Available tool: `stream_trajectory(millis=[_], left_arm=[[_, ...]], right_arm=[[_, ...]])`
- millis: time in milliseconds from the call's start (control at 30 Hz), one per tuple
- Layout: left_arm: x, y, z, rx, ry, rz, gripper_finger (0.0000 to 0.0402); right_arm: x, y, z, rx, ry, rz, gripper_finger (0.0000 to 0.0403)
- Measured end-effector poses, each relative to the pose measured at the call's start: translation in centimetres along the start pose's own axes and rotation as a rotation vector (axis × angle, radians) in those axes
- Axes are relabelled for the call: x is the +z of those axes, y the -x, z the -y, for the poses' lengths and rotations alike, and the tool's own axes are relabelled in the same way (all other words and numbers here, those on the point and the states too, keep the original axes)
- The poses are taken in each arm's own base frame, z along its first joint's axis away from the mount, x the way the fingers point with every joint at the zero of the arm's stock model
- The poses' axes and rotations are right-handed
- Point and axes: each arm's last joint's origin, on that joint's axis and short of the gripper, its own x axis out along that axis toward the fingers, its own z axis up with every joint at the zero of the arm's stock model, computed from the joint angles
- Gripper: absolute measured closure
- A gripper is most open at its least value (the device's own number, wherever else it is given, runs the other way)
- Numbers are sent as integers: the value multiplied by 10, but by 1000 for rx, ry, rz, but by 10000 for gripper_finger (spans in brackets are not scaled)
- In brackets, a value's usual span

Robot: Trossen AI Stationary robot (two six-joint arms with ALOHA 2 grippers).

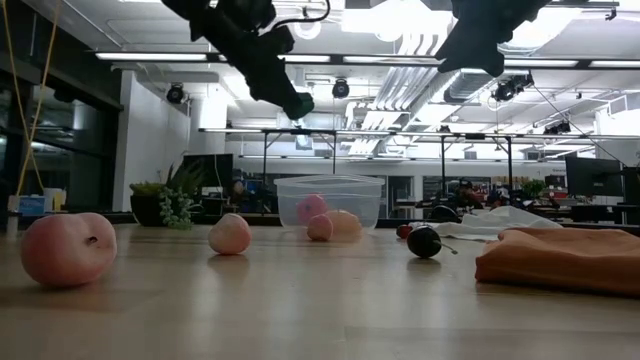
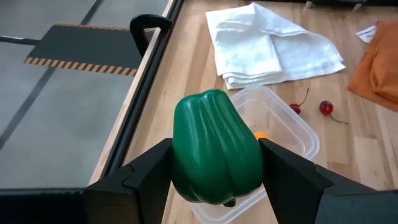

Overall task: Pick and placing Produce into tupperware
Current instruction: Put the green bell pepper into the transparent bin

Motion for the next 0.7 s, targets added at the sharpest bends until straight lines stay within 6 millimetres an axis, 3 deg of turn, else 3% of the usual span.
stream_trajectory(millis=[567,700], left_arm=[[1,0,-6,-10,1,43,188],[14,5,-9,-6,-10,56,188]], right_arm=[[0,0,0,0,-16,0,284],[0,0,0,0,-17,0,284]])
